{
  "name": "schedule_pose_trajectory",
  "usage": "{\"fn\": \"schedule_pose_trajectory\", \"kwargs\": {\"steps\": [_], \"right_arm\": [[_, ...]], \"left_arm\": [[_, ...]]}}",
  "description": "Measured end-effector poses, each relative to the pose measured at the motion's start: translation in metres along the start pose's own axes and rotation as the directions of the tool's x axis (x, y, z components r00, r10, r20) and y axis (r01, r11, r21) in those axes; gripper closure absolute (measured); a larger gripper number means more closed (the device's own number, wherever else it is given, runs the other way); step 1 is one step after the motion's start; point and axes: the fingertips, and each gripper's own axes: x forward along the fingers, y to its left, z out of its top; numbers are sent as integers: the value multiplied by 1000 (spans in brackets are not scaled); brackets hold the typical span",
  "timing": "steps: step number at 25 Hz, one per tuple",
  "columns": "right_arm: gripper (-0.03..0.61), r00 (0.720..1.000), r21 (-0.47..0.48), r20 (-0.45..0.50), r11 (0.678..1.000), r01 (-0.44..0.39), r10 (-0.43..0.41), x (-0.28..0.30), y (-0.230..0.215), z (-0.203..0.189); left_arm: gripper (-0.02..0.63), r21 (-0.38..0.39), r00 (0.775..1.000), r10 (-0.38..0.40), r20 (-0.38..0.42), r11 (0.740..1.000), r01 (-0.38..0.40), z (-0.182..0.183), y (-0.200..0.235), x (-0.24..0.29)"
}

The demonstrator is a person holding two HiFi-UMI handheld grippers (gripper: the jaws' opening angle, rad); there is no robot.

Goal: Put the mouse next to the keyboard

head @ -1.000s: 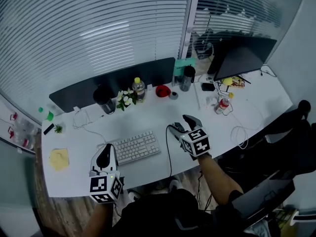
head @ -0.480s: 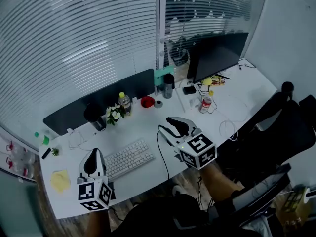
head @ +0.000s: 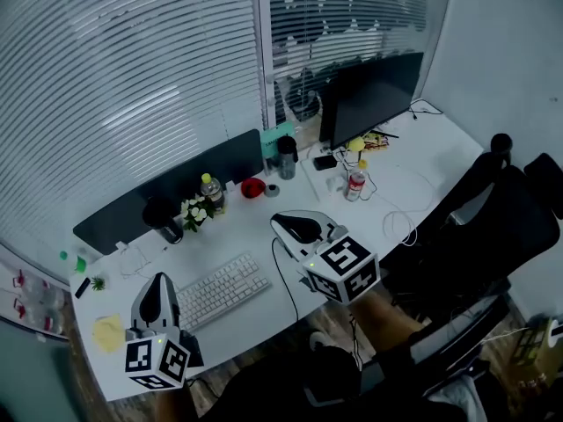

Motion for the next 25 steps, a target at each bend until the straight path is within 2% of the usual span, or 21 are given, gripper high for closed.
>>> {"fn": "schedule_pose_trajectory", "kwargs": {"steps": [3, 5, 8, 12, 25], "right_arm": [[577, 1000, 2, 6, 1000, 1, -1, 0, 0, 2], [578, 1000, -5, 3, 1000, 5, -5, 2, 0, 4], [580, 1000, -31, -10, 999, 14, -14, 5, 0, 3], [580, 1000, -35, -8, 999, 10, -10, 7, 1, 2], [580, 1000, -42, -13, 999, 19, -20, 13, -2, 5]], "left_arm": [[584, 46, 1000, 19, -16, 999, -18, -1, 1, 0], [584, 38, 999, 24, -37, 999, -22, -4, 3, 3], [584, 14, 997, 72, -38, 997, -72, -7, 11, 4], [584, 21, 994, 97, -45, 995, -96, -12, 15, 4], [584, 65, 992, 129, -7, 990, -128, -5, 16, 6]]}}
